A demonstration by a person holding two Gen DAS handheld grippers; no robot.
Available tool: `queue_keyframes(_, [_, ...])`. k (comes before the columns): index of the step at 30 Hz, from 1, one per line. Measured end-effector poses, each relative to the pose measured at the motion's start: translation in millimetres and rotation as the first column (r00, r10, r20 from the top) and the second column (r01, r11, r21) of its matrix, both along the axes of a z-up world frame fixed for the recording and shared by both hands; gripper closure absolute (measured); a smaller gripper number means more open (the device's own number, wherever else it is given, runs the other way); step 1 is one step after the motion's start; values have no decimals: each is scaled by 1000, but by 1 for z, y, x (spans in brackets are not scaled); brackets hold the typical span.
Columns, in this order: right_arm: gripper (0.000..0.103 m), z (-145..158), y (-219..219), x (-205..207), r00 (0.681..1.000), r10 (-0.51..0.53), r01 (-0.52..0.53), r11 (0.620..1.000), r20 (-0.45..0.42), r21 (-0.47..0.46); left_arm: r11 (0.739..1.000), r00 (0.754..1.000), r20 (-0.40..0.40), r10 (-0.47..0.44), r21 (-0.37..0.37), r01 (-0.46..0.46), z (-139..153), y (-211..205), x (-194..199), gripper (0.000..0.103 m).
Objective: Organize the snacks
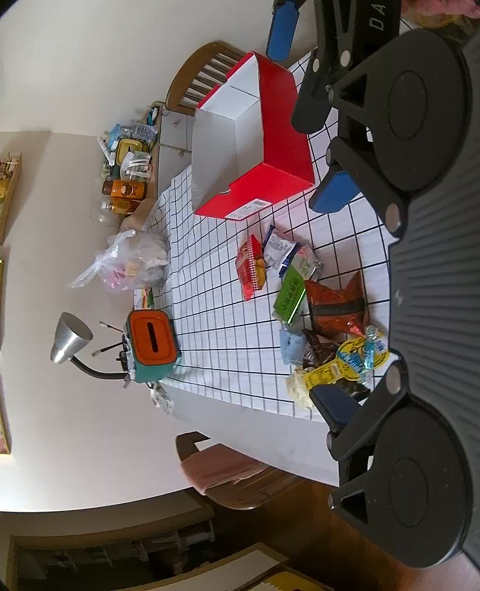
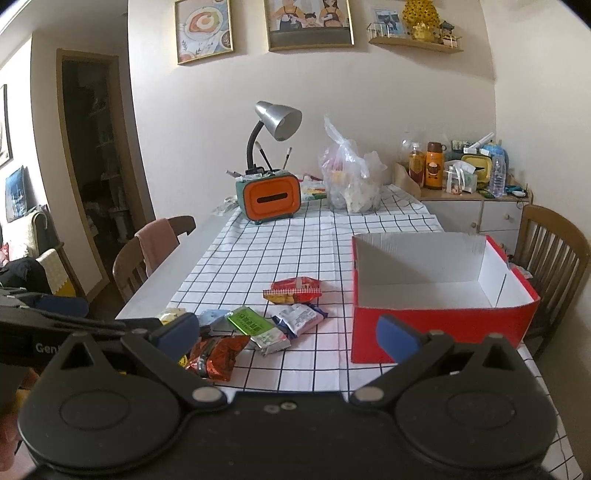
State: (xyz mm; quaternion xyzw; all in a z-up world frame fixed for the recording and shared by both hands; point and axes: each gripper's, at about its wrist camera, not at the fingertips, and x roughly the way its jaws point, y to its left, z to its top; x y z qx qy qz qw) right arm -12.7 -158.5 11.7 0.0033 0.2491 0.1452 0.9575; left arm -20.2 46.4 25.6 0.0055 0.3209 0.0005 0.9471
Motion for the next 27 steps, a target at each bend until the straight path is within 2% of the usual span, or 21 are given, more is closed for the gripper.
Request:
queue_keyframes(10, [0, 9, 2, 3, 1000, 13, -13, 1000, -10, -2, 1000, 1000, -9, 9, 2, -9, 8, 1, 4, 3])
queue_keyframes(27, [0, 3, 8, 6, 999, -1, 0, 1000, -43, -17, 999, 997, -73, 41, -18, -42, -5, 8, 7, 3])
